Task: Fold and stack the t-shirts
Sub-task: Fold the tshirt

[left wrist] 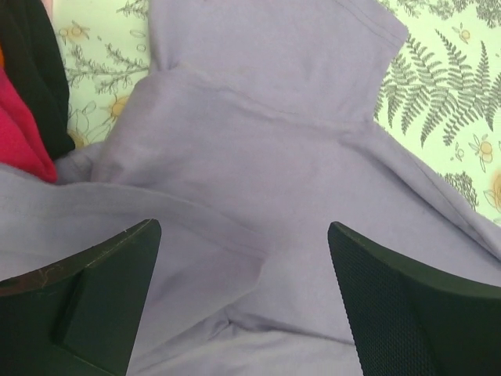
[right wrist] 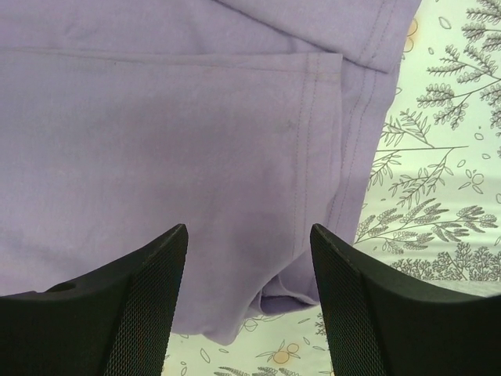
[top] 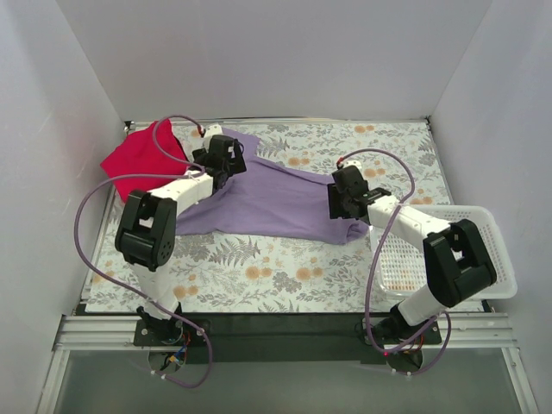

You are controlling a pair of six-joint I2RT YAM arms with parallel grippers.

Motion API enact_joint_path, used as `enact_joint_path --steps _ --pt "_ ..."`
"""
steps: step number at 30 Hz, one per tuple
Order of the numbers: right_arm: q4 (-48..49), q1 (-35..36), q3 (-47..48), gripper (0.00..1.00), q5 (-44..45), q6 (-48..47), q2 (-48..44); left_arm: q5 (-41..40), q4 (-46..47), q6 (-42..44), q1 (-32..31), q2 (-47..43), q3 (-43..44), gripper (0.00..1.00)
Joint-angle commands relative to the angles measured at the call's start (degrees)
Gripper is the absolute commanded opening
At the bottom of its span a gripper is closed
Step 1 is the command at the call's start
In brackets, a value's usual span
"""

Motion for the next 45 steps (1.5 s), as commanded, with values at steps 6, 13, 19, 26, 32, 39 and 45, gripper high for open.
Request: enact_joint_path --steps 6,13,19,26,32,39,45 --pt "-2.1 2.8 -7.3 0.57 0.1 1.3 -7.7 0.6 3.1 -2.7 -5.7 -11.3 -10.4 0.82" --pt "-2.2 5.1 -10.4 0.57 1.6 2.1 -11.0 4.0 6.8 -5.4 -11.1 -12.6 -17.2 0.82" --pt "-2.8 5.1 -12.1 0.57 2.1 3.2 -10.1 4.9 7.7 -6.5 -15.2 -8.6 -17.7 0.82" --pt "-2.5 5.1 -13.3 0.57 4.0 4.1 -9.6 2.4 8.1 -6.9 -16.5 -3.7 -17.3 0.83" --pt "-1.4 5.0 -13.0 0.57 3.5 4.2 -8.6 1.2 8.1 -8.8 -15.1 0.3 -18.5 0.85" --pt "-0.7 5.1 -12.6 0.57 3.0 3.9 -8.1 1.1 9.6 -9.5 -9.7 -2.8 -23.8 0.86" --pt "1.6 5.1 -12.2 0.54 2.1 2.9 -7.1 2.3 9.7 -9.4 -9.7 -3.7 -24.0 0.86"
